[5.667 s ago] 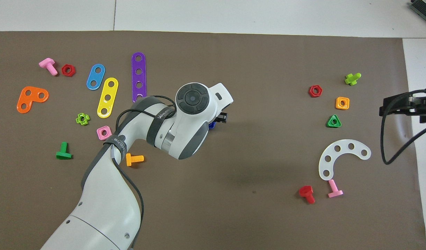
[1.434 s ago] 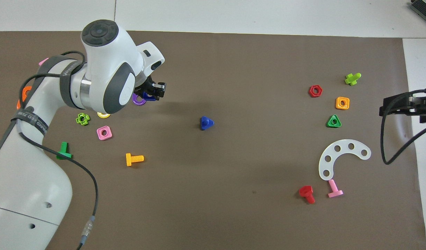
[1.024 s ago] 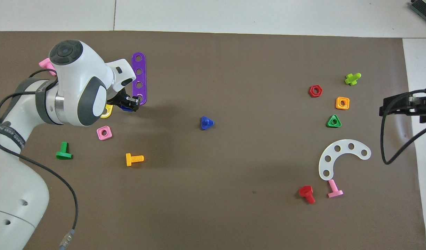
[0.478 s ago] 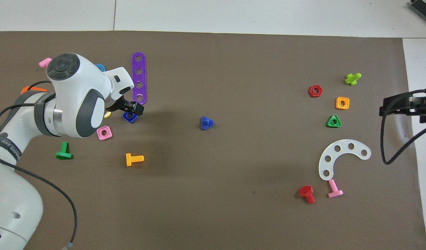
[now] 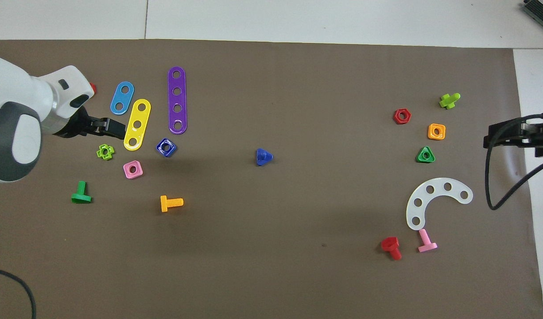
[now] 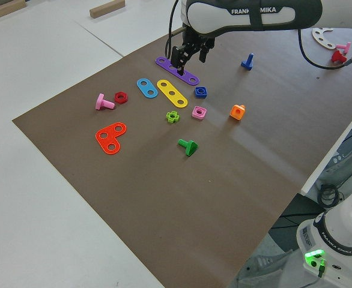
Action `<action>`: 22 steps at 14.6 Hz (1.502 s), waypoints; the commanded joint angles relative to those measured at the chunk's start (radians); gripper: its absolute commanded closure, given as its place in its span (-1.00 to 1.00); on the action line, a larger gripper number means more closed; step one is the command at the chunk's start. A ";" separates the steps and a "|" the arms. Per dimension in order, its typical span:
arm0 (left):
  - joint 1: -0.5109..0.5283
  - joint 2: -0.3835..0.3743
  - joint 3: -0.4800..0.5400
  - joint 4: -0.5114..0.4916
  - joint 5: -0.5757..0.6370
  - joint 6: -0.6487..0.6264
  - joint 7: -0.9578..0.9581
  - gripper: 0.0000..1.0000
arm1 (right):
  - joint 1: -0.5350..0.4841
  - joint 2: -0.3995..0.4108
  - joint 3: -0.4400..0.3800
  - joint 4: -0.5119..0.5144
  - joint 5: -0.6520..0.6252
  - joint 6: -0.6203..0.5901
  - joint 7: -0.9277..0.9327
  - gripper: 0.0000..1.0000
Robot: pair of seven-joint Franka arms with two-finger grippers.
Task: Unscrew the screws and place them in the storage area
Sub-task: 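Open the left gripper and withdraw it toward the mat edge, then reach the right gripper to the blue bolt in the middle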
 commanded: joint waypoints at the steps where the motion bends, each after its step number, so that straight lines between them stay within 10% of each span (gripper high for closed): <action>1: 0.015 -0.093 -0.005 -0.016 0.053 -0.078 -0.003 -1.00 | -0.010 -0.020 0.002 -0.020 0.012 -0.001 -0.017 -1.00; 11: 0.031 -0.128 -0.006 0.209 0.133 -0.385 -0.031 -1.00 | 0.214 -0.031 0.003 -0.166 0.026 0.212 0.116 -1.00; 22: 0.038 -0.187 -0.011 0.084 0.080 -0.307 -0.068 -1.00 | 0.641 0.521 0.005 0.041 -0.038 0.640 0.706 -1.00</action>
